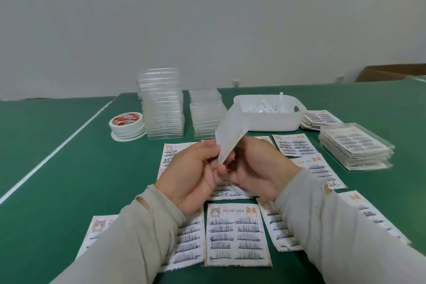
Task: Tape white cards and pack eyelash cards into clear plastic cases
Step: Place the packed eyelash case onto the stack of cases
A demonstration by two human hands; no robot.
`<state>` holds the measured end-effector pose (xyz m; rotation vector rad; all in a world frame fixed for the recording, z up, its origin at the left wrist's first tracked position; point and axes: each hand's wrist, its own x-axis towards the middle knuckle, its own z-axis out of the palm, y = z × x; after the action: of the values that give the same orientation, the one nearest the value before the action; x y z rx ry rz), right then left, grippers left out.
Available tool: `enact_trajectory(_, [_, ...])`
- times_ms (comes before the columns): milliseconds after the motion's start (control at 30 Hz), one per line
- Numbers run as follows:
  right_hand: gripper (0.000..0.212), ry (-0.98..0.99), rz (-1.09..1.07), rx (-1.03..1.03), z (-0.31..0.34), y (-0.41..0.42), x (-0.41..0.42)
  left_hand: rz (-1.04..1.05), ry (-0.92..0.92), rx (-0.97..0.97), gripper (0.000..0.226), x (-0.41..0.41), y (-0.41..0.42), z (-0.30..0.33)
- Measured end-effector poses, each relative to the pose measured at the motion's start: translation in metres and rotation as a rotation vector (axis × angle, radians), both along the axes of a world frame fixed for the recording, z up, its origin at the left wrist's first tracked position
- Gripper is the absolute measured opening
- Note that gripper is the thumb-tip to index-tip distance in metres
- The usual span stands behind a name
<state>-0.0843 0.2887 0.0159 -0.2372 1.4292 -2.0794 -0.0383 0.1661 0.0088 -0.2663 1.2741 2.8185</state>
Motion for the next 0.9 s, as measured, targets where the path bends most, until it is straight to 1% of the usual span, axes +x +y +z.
enact_trajectory(33, [0.018, -0.066, -0.003, -0.066, 0.000, 0.001, 0.002, -0.023, -0.001, 0.034, 0.019, 0.000, 0.002, 0.001])
enact_trajectory(67, [0.016, -0.092, -0.014, -0.102, 0.001, 0.003, 0.001, -0.047, -0.001, 0.057, 0.018, 0.000, 0.005, 0.003])
enact_trajectory(133, [0.021, -0.086, -0.011, -0.179, 0.000, 0.010, -0.004, -0.122, 0.003, 0.075, 0.020, 0.000, 0.008, 0.005])
enact_trajectory(200, [0.033, -0.076, -0.048, -0.274, -0.003, 0.019, -0.012, -0.177, 0.007, 0.013, 0.023, -0.003, 0.005, 0.009])
enact_trajectory(233, [0.034, -0.077, -0.115, -0.322, -0.003, 0.025, -0.017, -0.166, 0.010, -0.095, 0.021, -0.007, 0.002, 0.012])
enact_trajectory(267, [0.031, -0.088, -0.207, -0.362, -0.003, 0.032, -0.022, -0.104, 0.019, -0.297, 0.017, -0.015, -0.004, 0.016])
enact_trajectory(300, [0.027, -0.107, -0.306, -0.389, -0.002, 0.039, -0.028, 0.017, 0.032, -0.595, 0.013, -0.023, -0.011, 0.019])
enact_trajectory(367, [0.023, -0.146, -0.465, -0.430, -0.001, 0.056, -0.038, 0.335, 0.081, -1.309, 0.008, -0.044, -0.028, 0.024])
enact_trajectory(400, [0.022, -0.160, -0.521, -0.447, -0.002, 0.063, -0.043, 0.430, 0.129, -1.577, 0.012, -0.055, -0.036, 0.026])
enact_trajectory(433, [0.021, -0.172, -0.561, -0.456, -0.005, 0.068, -0.048, 0.447, 0.163, -1.768, 0.021, -0.065, -0.042, 0.026])
enact_trajectory(500, [0.016, -0.197, -0.593, -0.441, -0.009, 0.071, -0.052, 0.349, 0.146, -2.051, 0.037, -0.084, -0.051, 0.023])
enact_trajectory(533, [0.014, -0.208, -0.591, -0.428, -0.011, 0.071, -0.052, 0.280, 0.118, -2.177, 0.039, -0.091, -0.053, 0.020])
enact_trajectory(567, [0.014, -0.219, -0.581, -0.420, -0.013, 0.070, -0.052, 0.228, 0.096, -2.282, 0.036, -0.097, -0.054, 0.017])
enact_trajectory(633, [0.015, -0.247, -0.567, -0.416, -0.016, 0.066, -0.053, 0.208, 0.080, -2.386, 0.025, -0.103, -0.058, 0.012])
enact_trajectory(700, [0.010, -0.272, -0.556, -0.425, -0.017, 0.064, -0.054, 0.265, 0.100, -2.376, 0.029, -0.103, -0.061, 0.008])
enact_trajectory(800, [0.004, -0.292, -0.522, -0.436, -0.016, 0.063, -0.054, 0.289, 0.136, -2.304, 0.038, -0.099, -0.063, 0.006])
enact_trajectory(867, [0.003, -0.293, -0.495, -0.457, -0.016, 0.062, -0.053, 0.364, 0.191, -2.220, 0.036, -0.094, -0.063, 0.009])
enact_trajectory(900, [0.004, -0.294, -0.477, -0.479, -0.015, 0.062, -0.052, 0.430, 0.229, -2.147, 0.033, -0.089, -0.062, 0.013])
